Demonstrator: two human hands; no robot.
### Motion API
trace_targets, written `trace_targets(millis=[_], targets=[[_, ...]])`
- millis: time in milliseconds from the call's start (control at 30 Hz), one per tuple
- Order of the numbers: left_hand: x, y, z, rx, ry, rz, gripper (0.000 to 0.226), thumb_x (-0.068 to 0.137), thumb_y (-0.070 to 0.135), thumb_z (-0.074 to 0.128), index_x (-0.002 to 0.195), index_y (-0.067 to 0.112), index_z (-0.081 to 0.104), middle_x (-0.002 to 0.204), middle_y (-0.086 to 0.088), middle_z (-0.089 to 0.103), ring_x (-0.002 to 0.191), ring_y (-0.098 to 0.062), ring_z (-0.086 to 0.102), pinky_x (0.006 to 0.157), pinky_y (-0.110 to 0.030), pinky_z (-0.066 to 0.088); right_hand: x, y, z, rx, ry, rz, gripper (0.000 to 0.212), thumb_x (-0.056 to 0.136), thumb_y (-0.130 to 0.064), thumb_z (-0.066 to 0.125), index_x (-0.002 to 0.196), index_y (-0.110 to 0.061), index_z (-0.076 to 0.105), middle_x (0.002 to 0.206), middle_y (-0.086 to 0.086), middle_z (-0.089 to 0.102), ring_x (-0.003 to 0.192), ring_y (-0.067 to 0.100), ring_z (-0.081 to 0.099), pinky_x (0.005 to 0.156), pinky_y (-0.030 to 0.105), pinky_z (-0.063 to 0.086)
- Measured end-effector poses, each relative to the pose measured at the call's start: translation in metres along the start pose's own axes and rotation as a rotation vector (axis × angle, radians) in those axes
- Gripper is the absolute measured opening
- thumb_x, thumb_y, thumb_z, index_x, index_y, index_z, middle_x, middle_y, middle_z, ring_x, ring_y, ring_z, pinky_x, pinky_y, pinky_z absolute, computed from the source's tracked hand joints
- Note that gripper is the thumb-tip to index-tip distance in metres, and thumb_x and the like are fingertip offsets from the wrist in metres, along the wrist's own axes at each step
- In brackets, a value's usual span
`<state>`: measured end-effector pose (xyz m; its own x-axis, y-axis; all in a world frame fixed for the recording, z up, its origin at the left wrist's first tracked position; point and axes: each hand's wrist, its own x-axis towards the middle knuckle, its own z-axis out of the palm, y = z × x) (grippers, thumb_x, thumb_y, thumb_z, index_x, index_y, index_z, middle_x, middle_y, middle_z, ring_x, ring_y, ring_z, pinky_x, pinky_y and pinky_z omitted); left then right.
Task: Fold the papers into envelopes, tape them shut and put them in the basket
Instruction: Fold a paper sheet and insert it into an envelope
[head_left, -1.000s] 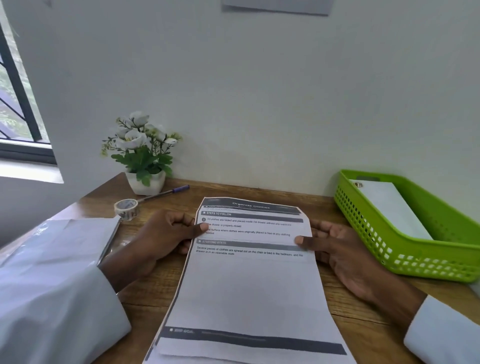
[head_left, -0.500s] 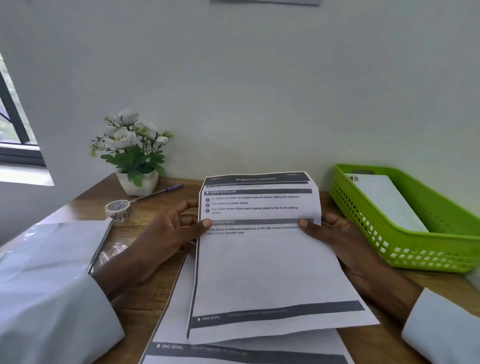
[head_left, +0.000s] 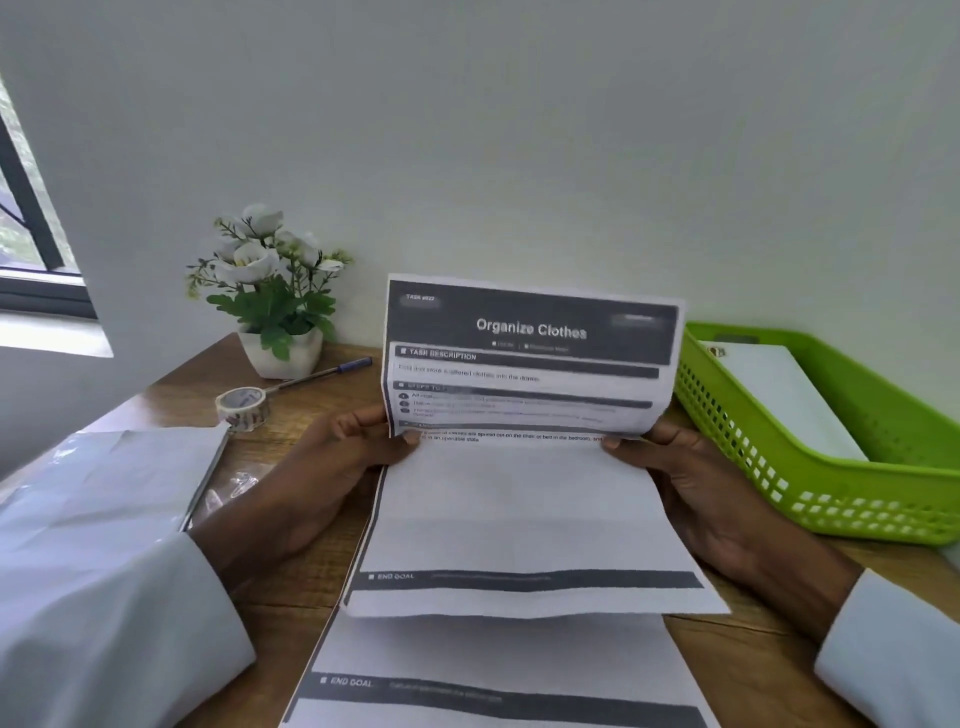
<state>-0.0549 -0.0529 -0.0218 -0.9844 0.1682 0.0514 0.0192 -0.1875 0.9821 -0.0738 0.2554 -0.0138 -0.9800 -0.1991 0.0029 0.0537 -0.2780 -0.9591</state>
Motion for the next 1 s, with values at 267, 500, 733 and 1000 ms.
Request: trace_targets(millis=[267, 500, 733, 1000], targets=[[-0.001, 0.010, 0.001, 0.007, 0.107, -0.059, 0.041, 0.101, 0.009, 0.040, 0.086, 0.015, 0.077, 0.102, -0.012, 0.076, 0.088, -0.024, 0.075, 0.062, -0.030, 0.060, -0.009, -0.007, 0.001, -0.108, 0.068, 0.030, 0.017, 0.077, -0.003, 0.067, 0.070, -0.015, 0.078, 0.080, 0.012, 0.077, 0.061, 0.022, 0.073, 0.049, 0.027, 0.057], [-0.006, 0.003, 0.006, 0.160, -0.046, -0.015, 0.030, 0.070, 0.023, 0.078, 0.100, 0.019, 0.077, 0.104, -0.002, 0.076, 0.082, -0.020, 0.075, 0.060, -0.025, 0.058, -0.010, 0.003, 0.008, -0.313, 0.112, -0.159, 0.027, 0.083, 0.007, 0.064, 0.070, -0.012, 0.078, 0.080, 0.012, 0.077, 0.062, 0.021, 0.073, 0.051, 0.027, 0.057], [-0.007, 0.005, 0.010, 0.330, 0.069, 0.121, 0.054, 0.067, 0.014, 0.085, 0.113, 0.037, 0.070, 0.101, 0.005, 0.077, 0.087, -0.012, 0.074, 0.064, -0.018, 0.057, -0.007, -0.004, 0.005, -0.257, 0.082, -0.155, 0.031, 0.091, -0.008, 0.048, 0.085, -0.009, 0.078, 0.100, 0.013, 0.076, 0.089, 0.026, 0.070, 0.073, 0.032, 0.055], [-0.013, 0.008, 0.028, 0.554, 0.057, 0.293, 0.020, 0.074, 0.030, 0.080, 0.090, 0.041, 0.076, 0.092, 0.018, 0.076, 0.080, -0.004, 0.073, 0.058, -0.013, 0.053, -0.011, 0.004, 0.034, -1.157, 0.082, -0.620, 0.031, 0.080, -0.054, 0.071, 0.102, -0.032, 0.077, 0.105, -0.019, 0.074, 0.101, -0.005, 0.062, 0.096, 0.029, 0.045]])
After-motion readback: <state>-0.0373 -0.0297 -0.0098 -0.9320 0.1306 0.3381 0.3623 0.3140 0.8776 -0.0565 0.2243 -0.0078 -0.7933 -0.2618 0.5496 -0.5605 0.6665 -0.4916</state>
